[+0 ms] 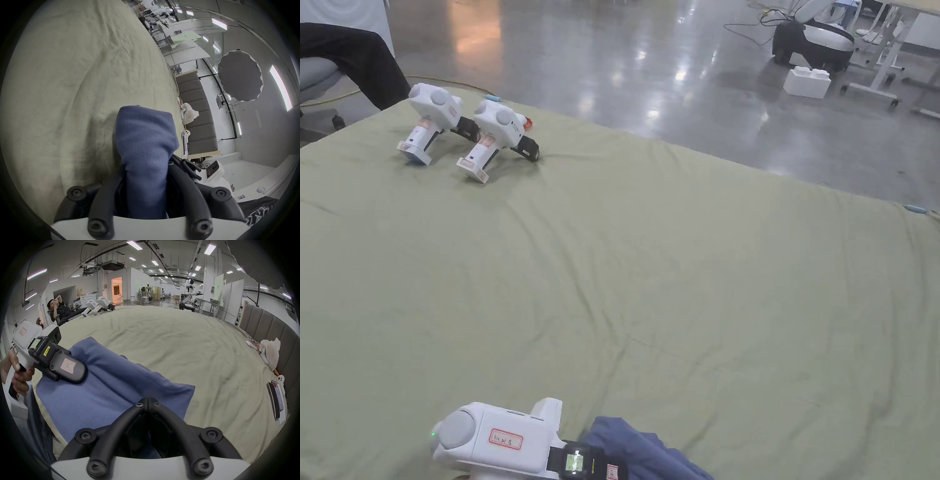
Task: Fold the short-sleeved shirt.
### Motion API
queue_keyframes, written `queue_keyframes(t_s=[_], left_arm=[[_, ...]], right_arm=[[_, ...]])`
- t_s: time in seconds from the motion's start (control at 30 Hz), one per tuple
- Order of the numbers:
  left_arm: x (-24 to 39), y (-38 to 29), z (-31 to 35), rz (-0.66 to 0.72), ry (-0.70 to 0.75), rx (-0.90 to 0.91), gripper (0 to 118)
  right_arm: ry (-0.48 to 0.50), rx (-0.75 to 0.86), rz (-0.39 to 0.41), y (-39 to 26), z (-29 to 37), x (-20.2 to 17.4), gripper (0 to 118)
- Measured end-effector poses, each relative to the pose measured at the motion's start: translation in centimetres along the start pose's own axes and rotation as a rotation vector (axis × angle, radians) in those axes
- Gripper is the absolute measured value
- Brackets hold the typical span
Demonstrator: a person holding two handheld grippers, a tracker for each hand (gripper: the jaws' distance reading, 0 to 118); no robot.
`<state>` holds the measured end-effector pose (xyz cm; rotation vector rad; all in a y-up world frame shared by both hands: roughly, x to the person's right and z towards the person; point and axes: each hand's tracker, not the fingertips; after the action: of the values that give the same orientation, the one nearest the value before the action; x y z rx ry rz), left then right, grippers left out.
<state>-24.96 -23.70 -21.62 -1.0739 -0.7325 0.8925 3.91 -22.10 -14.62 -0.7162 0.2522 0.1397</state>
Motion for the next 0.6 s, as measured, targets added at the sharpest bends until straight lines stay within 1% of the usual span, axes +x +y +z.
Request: queue_keyframes(t_s=[0.07, 0.13, 0.2, 0.3, 0.4, 0.47, 0.6], left_arm=[[-1.0, 0.9, 0.9, 0.013, -0.012, 0.010, 20], [-0.5, 0.8, 1.6, 0.024, -0.024, 0.014, 19], [0.2, 1.2, 2.5, 0.008, -0.022, 0.026, 19], [1.4, 2.0, 5.6, -0.011, -0.012, 0.045, 19], [2.0, 3.2, 9.8, -0.037, 0.046, 0.072, 19], [0.9, 4.4, 13.1, -0.070, 0.104, 0.094, 19], [1.1, 6.1, 19.8, -0.072, 0.214, 0.166, 19]], right_arm=[[0.003, 0.007, 0.001, 0.3, 0.4, 0.0, 0], [0.004, 0.032, 0.008, 1.0, 0.9, -0.1, 0], [-0.005, 0.085, 0.013, 2.2, 1.5, 0.0, 0], [-0.010, 0.158, 0.010, 4.7, 2.4, 0.8, 0], [-0.018, 0.220, 0.000, 7.5, 3.0, 1.9, 0], [-0.023, 0.262, -0.012, 9.3, 3.5, 2.8, 0], [-0.038, 0.324, -0.017, 12.4, 4.2, 4.5, 0]])
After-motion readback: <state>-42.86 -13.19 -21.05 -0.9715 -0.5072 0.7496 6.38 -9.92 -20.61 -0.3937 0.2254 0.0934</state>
